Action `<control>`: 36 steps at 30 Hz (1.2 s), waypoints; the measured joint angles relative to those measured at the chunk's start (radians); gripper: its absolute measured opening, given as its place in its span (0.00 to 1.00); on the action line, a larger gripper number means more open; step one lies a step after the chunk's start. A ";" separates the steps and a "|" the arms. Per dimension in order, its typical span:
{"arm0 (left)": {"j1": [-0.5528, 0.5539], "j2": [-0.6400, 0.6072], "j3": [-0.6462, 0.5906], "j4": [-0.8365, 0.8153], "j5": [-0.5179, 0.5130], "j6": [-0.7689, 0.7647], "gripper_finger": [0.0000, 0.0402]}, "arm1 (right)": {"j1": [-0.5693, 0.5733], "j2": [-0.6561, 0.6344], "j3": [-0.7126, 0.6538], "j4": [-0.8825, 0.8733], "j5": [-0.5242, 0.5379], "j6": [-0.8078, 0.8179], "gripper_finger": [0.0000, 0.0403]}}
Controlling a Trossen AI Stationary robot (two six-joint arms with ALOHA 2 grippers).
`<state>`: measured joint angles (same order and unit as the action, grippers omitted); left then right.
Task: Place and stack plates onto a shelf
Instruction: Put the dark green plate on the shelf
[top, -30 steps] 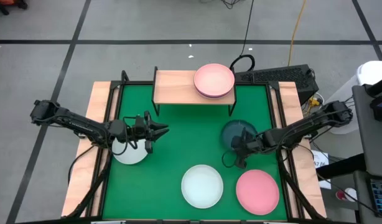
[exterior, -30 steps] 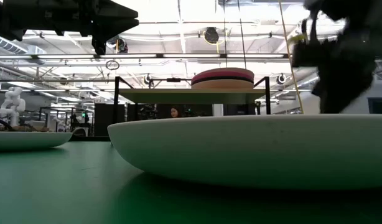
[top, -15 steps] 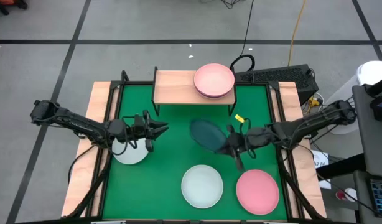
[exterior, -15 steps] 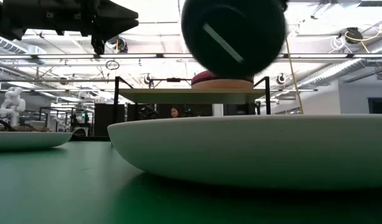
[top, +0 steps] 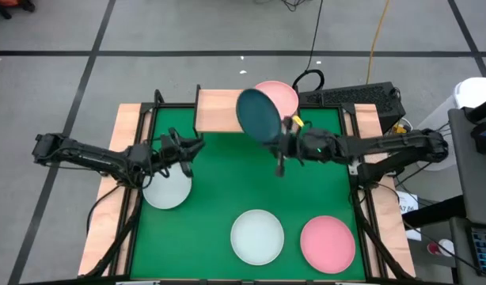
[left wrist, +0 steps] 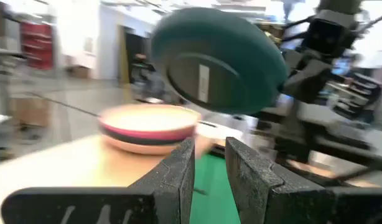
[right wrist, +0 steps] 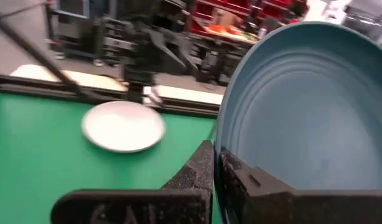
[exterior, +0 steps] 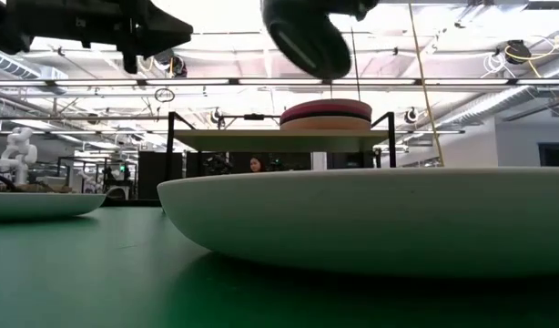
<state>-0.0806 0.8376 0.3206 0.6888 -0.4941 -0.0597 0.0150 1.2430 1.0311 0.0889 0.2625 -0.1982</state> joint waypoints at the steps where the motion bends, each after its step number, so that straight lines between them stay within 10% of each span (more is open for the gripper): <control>1: 0.010 -0.020 0.000 -0.015 -0.020 0.011 0.24 | -0.021 0.016 0.016 0.005 0.000 -0.005 0.00; 16: 0.180 -0.197 0.188 -0.651 -0.049 -0.128 0.24 | -0.152 0.389 0.400 -0.130 -0.085 -0.187 0.00; 36: 0.218 -0.204 0.196 -0.659 -0.050 -0.105 0.24 | -0.257 0.670 0.568 -0.155 -0.166 -0.233 0.00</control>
<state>0.1371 0.6338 0.5171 0.0301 -0.5438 -0.1645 -0.2424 1.9131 1.5990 -0.0663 0.0960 -0.4312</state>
